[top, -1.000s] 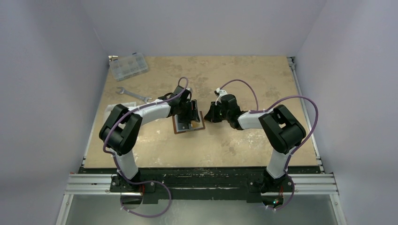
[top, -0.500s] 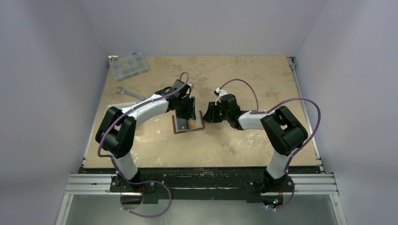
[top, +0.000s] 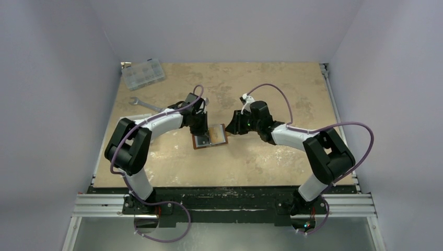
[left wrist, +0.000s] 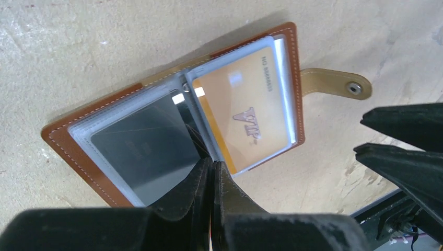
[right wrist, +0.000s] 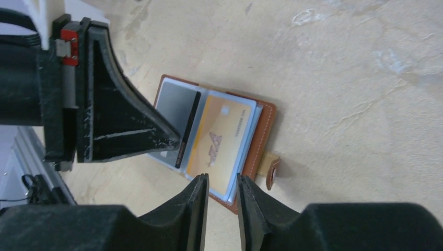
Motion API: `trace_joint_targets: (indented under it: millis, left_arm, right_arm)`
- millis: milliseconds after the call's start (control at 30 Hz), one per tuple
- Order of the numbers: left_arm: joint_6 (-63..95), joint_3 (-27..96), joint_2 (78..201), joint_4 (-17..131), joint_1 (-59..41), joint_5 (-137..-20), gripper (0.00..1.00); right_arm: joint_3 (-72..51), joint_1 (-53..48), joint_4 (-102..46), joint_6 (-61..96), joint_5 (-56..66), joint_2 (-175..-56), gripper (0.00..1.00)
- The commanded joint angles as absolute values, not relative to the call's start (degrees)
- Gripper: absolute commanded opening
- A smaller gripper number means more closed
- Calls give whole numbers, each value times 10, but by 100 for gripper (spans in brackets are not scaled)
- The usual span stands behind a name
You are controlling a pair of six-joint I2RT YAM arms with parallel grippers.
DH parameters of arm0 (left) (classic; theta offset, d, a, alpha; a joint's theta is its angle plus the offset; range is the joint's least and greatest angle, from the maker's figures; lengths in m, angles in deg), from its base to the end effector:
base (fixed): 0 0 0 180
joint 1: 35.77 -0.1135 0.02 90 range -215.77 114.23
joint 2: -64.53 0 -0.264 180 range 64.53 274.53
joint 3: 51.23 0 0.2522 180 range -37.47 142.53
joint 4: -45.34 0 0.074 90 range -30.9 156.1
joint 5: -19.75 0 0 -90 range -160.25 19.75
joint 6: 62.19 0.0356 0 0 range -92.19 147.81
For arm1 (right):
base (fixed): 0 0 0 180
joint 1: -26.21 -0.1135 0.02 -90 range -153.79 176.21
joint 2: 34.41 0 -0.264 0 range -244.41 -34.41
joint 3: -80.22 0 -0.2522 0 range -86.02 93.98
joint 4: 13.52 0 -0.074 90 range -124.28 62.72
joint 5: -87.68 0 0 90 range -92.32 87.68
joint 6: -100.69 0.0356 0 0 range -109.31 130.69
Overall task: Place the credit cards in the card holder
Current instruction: Insert the credit card into the card holder.
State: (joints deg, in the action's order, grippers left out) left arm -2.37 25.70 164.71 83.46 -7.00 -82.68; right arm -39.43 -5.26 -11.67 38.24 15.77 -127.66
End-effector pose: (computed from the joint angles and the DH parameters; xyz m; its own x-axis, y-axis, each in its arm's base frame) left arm 0.3035 -0.1754 0.1783 -0.9468 -0.0402 -0.3192 0.0977 0.9094 -0.4042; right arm 0.2835 0.1865 0.1845 -0.7245 0.0720 -0.6855 -0.4377 0.7202 0.5382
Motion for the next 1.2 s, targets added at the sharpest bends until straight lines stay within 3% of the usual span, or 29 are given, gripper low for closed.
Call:
trace_joint_targets:
  millis: [0, 533, 900, 1167]
  left_arm:
    - [-12, 245, 1654, 795, -77, -846, 0]
    - [-26, 228, 1652, 763, -78, -862, 0]
    - [-22, 213, 1685, 764, -78, -845, 0]
    - [-24, 193, 1689, 763, -79, -841, 0]
  right_arm:
    - [-389, -52, -66, 390, 238, -1291, 32]
    - [-391, -53, -26, 392, 260, -1351, 33]
    - [-390, -53, -30, 393, 254, -1366, 42]
    - [-385, -52, -28, 394, 254, -1372, 41]
